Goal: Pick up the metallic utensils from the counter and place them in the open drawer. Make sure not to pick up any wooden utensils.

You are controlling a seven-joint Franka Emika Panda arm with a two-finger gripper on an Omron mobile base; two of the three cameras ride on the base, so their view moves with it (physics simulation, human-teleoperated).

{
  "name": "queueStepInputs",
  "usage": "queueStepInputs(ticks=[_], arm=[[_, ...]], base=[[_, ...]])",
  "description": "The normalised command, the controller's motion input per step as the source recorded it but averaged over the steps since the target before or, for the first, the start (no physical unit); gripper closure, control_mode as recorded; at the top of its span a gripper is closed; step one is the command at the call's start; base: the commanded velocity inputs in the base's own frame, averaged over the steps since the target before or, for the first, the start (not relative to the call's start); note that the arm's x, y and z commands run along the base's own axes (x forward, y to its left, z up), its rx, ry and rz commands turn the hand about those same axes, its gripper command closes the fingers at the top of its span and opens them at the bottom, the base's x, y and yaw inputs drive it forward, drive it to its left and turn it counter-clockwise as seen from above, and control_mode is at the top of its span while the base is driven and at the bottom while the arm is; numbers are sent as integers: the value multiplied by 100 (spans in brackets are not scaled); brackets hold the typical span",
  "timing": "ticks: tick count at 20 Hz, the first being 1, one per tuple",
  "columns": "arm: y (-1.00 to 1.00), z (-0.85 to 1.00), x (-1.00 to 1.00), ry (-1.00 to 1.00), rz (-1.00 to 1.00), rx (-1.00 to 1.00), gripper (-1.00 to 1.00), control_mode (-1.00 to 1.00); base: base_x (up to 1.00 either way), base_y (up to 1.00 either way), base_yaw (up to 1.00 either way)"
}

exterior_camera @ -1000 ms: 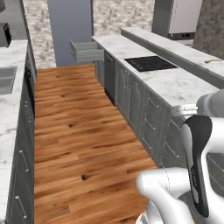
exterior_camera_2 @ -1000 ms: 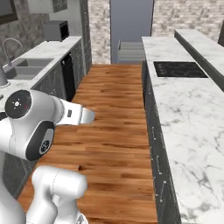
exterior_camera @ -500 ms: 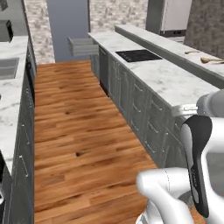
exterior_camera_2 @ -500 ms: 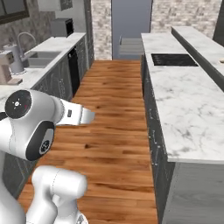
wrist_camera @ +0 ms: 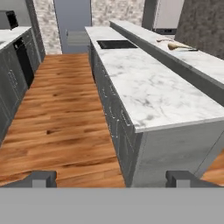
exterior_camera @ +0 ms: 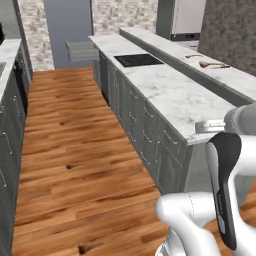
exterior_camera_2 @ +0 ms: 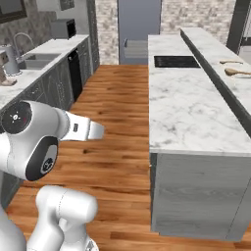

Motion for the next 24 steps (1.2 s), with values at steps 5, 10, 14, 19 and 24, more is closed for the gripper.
queueStepInputs(ticks=[5,10,14,19,24], arm=[[0,0,0,0,0,0,-100,100],[0,0,0,0,0,0,-100,100],[0,0,0,0,0,0,-100,100],[0,0,0,0,0,0,-100,100],[0,0,0,0,0,0,-100,100]], base=[[-8,-100,5],[-29,-100,6],[-56,-100,2],[-64,-100,0],[-11,-100,5]])
